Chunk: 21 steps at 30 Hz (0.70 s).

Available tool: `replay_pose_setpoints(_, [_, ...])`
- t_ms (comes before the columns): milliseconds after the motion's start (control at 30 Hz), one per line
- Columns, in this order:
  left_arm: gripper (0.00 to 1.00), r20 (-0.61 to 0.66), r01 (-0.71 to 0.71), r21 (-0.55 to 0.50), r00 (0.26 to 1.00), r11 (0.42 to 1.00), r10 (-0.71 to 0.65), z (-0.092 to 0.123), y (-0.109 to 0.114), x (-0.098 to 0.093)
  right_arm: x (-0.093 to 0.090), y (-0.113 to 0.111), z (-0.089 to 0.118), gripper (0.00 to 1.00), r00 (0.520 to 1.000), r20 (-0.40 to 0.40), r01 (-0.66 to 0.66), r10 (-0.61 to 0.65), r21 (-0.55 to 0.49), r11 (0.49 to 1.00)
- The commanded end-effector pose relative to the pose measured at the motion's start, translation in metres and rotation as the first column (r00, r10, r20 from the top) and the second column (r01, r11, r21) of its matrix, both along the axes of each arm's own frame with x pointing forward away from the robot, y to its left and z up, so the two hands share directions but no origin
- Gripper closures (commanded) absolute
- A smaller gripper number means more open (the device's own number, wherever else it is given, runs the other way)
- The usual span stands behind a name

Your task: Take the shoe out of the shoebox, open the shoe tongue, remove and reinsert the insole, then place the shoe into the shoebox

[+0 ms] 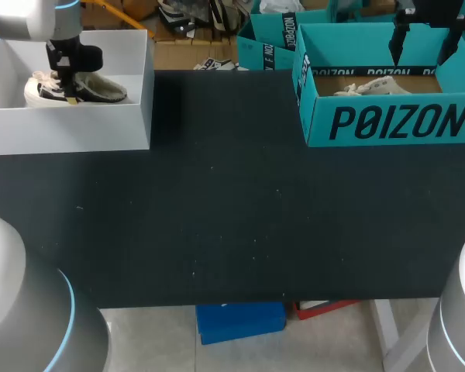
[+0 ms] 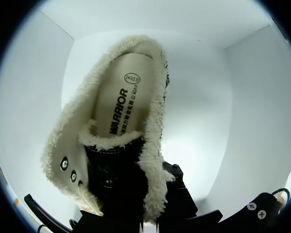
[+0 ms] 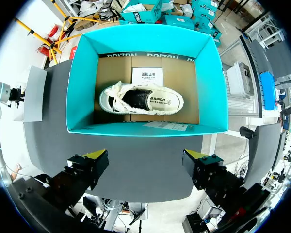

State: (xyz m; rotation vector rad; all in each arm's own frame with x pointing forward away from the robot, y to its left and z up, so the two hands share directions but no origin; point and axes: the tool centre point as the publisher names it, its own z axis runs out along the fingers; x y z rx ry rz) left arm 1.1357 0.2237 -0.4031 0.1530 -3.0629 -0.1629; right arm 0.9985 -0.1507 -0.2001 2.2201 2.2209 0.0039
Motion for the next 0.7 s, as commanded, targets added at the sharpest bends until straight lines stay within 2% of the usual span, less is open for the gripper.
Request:
replay_pose_setpoints(33, [1.00, 0.008, -0.003, -0.007, 1.000, 1.000, 0.003, 0.004, -0.004, 0.001, 0.001, 0.000, 0.000, 0.00, 1.000, -0.001, 0.000, 0.000, -0.001, 1.000])
replay_pose_setpoints(433, [1.00, 0.074, 0.015, -0.041, 0.997, 0.999, -0.012, 0.060, -0.009, 0.002, 0.001, 0.000, 0.000, 0.00, 1.000, -0.001, 0.000, 0.000, -0.001, 1.000])
replay_pose_setpoints(700, [1.00, 0.155, 0.022, -0.026, 0.988, 0.999, -0.018, 0.103, -0.018, -0.014, 0.001, 0.000, 0.000, 0.00, 1.000, -0.001, 0.000, 0.000, -0.001, 1.000])
